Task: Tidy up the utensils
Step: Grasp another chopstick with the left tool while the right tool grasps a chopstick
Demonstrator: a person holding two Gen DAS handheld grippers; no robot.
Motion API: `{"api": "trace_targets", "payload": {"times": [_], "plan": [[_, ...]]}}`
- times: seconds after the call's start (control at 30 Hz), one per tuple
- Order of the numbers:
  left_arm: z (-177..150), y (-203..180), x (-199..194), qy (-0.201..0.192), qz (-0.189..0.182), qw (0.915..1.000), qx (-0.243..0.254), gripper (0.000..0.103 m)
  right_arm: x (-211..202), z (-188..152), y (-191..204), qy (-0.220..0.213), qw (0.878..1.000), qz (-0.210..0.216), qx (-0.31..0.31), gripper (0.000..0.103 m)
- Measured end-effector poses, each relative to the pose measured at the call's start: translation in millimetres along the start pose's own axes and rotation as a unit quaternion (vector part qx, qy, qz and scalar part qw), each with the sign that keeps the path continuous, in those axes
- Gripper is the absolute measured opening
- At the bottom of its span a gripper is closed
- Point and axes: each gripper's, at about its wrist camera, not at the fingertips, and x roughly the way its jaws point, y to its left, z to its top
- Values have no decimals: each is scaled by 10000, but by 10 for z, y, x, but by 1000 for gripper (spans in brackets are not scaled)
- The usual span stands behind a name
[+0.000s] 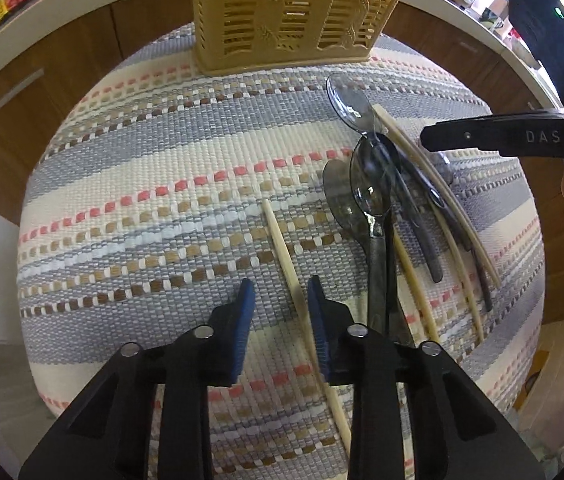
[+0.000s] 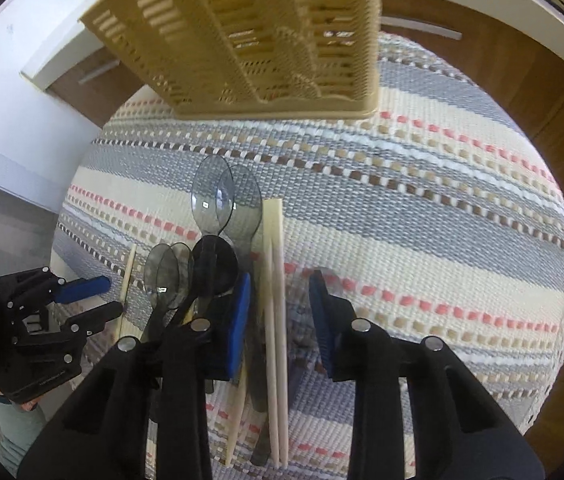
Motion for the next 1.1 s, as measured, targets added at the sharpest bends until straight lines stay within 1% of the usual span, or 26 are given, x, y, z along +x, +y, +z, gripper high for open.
{"api": "trace_targets", "payload": {"times": [0.17,0.3,0.5,0.53,0.57,0.6,0.63,0.67,0.7,0.73,0.77,0.8,0.87,0.97,1.1], "plan": [[14,13,3,40,-24,10000,-7,25,131,41,34,156,9999,-10,-26,25],[67,-32,30,80,44,9999,43,25,191,56,96,199,9997,-43,-122,25],[113,-177,98,219,367,9987,284,25,263,58,228,291,9989,-182,-332,25],[118,-208,107,240,438,9982,334,25,277,56,255,303,9987,-188,-358,23],[120,-255,119,265,553,9972,418,24,278,51,277,302,9986,-188,-382,20],[120,-305,133,279,647,9964,466,23,272,40,299,288,9985,-225,-416,18],[114,-344,139,278,747,9954,528,23,276,32,319,266,9983,-274,-435,10],[107,-371,142,276,801,9948,566,21,266,18,332,240,9982,-316,-457,6],[102,-407,143,266,865,9941,597,16,256,5,313,233,9983,-285,-448,6],[99,-435,142,262,847,9943,594,15,254,-8,308,216,9985,-230,-439,5],[100,-462,142,253,858,9943,584,10,256,-19,299,191,9987,-210,-428,5],[100,-476,143,246,898,9939,586,8,258,-29,283,167,9989,-186,-409,5],[91,-515,138,209,972,9933,589,6,234,-39,234,129,9991,-130,-371,4],[67,-557,106,121,979,9937,533,4,165,-47,154,30,9995,-45,-309,3],[48,-493,59,-85,877,9955,349,4,-4,-36,76,-226,9994,-40,-243,3]]}}
